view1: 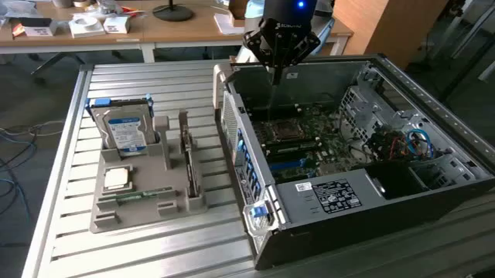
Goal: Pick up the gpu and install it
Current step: 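Reach for the gpu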
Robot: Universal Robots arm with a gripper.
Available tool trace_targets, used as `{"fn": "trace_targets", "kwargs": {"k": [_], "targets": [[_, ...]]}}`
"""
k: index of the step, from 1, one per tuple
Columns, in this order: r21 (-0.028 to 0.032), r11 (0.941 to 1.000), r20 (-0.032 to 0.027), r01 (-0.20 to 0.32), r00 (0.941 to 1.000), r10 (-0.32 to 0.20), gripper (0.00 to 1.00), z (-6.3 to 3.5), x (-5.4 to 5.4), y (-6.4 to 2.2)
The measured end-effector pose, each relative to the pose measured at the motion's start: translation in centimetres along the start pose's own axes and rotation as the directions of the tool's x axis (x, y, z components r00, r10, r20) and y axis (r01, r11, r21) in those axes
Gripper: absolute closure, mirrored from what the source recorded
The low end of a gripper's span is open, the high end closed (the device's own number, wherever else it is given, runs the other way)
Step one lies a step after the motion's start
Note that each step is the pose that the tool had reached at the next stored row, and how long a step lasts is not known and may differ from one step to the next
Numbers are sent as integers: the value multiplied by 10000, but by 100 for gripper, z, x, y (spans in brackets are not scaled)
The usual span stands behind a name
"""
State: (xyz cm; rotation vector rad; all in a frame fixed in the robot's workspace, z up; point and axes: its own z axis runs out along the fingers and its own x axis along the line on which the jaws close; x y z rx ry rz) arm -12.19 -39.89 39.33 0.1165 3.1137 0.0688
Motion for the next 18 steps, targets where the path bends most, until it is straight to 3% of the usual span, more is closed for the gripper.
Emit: {"fn": "trace_targets", "kwargs": {"k": [13, 18], "targets": [[-1, 10000, 1, -1, 10000, 1, 89, 1, 4, 0], [0, 10000, 5, 0, 10000, 0, 89, -2, 81, -6]]}}
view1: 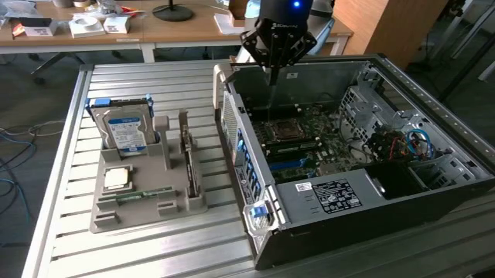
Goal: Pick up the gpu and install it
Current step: 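Reach for the gpu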
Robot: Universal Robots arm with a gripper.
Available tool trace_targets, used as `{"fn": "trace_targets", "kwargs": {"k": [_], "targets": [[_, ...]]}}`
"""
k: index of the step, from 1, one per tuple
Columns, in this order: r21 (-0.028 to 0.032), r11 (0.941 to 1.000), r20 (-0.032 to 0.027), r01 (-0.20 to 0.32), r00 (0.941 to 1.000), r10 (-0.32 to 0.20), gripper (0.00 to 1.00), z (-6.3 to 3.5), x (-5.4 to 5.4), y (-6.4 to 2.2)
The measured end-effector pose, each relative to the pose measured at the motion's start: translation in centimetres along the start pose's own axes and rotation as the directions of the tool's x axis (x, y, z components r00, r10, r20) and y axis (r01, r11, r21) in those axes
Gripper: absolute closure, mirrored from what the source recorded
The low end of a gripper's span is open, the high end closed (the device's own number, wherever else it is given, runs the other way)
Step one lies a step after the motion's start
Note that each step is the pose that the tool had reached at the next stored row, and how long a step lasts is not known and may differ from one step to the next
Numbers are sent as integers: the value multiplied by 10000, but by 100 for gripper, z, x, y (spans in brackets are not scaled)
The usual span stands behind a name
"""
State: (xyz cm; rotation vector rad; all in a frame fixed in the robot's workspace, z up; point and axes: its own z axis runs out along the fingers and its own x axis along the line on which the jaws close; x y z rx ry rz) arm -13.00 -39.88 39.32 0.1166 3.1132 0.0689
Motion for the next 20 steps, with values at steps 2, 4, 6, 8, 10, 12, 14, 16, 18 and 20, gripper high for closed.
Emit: {"fn": "trace_targets", "kwargs": {"k": [2, 4, 6, 8, 10, 12, 14, 16, 18, 20], "targets": [[1, 10000, 3, 1, 10000, -1, 89, -2, 54, -4], [0, 10000, 7, 2, 10000, -2, 89, -2, 113, -8], [-1, 10000, 9, 0, 10000, 0, 89, -3, 174, -13], [-1, 10000, 11, 2, 10000, -2, 89, -4, 237, -17], [-1, 10000, 14, 0, 10000, 0, 89, -5, 306, -22], [-1, 10000, 17, -1, 10000, 1, 89, -7, 377, -27], [-2, 10000, 20, 0, 10000, 0, 89, -7, 446, -33], [-2, 10000, 23, -4, 10000, 4, 89, -8, 515, -38], [-2, 10000, 23, -4, 10000, 4, 89, -9, 576, -42], [-1, 10000, 24, -5, 10000, 5, 89, -9, 636, -47]]}}
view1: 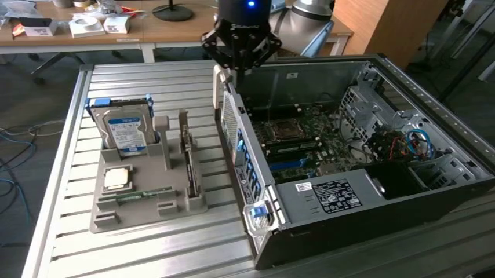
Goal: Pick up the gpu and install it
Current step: 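Reach for the gpu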
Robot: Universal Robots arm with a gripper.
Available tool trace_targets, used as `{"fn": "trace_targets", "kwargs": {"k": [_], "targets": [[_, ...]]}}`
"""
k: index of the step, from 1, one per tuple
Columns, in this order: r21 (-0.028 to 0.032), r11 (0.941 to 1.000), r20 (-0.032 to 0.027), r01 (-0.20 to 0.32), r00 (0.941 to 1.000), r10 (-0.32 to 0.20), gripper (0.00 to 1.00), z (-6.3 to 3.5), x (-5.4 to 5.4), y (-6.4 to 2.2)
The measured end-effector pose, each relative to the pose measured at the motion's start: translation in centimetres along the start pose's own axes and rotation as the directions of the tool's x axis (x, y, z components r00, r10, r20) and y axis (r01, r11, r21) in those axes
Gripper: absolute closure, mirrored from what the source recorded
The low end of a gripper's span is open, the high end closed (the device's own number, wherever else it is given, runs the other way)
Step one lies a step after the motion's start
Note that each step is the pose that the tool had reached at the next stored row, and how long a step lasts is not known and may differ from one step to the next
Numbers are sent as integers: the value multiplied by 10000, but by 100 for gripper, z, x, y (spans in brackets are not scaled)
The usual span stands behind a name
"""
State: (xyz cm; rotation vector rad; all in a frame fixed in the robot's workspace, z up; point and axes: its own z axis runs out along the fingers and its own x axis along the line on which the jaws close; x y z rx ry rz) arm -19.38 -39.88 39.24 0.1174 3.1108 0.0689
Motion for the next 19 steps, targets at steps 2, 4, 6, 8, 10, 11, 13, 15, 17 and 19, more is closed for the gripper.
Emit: {"fn": "trace_targets", "kwargs": {"k": [2, 4, 6, 8, 10, 11, 13, 15, 17, 19], "targets": [[0, 10000, 1, -4, 10000, 4, 89, 0, 72, -5], [0, 10000, 2, -4, 10000, 4, 89, 0, 148, -11], [0, 10000, 3, -9, 10000, 9, 89, 0, 229, -16], [0, 10000, 3, -10, 10000, 10, 89, 0, 307, -21], [0, 10000, 3, -12, 10000, 12, 89, 1, 371, -26], [0, 10000, 3, -14, 10000, 14, 89, 2, 402, -27], [0, 10000, 3, -17, 10000, 17, 89, 4, 472, -31], [1, 10000, 3, -19, 10000, 19, 89, 6, 543, -35], [0, 10000, 4, -24, 10000, 24, 89, 9, 604, -38], [0, 10000, 4, -28, 10000, 28, 89, 10, 658, -42]]}}
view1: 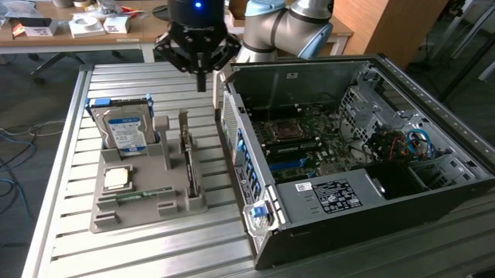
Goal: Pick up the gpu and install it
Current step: 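Reach for the gpu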
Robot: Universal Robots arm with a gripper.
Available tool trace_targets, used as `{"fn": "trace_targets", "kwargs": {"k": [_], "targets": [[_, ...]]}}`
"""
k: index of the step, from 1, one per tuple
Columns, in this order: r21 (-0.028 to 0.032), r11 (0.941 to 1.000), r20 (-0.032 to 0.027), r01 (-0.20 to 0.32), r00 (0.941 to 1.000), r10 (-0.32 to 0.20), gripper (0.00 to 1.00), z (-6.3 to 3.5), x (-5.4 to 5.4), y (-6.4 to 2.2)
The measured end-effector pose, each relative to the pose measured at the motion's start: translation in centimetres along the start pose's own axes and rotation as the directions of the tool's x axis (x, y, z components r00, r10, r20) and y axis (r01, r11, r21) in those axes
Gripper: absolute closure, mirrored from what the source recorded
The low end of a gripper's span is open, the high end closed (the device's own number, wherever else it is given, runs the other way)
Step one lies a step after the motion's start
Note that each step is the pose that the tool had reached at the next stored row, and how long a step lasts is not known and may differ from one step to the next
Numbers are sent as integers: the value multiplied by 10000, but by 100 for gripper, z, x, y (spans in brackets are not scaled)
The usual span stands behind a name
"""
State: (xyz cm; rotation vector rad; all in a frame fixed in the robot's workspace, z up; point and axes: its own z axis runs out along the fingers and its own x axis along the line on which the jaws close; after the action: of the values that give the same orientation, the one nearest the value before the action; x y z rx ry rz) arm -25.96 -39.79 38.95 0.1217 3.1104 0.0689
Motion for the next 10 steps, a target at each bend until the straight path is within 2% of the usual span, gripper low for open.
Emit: {"fn": "trace_targets", "kwargs": {"k": [6, 10], "targets": [[0, 10000, 1, -8, 10000, 8, 89, 5, 155, -11], [0, 10000, 0, -8, 10000, 8, 89, 5, 157, -11]]}}
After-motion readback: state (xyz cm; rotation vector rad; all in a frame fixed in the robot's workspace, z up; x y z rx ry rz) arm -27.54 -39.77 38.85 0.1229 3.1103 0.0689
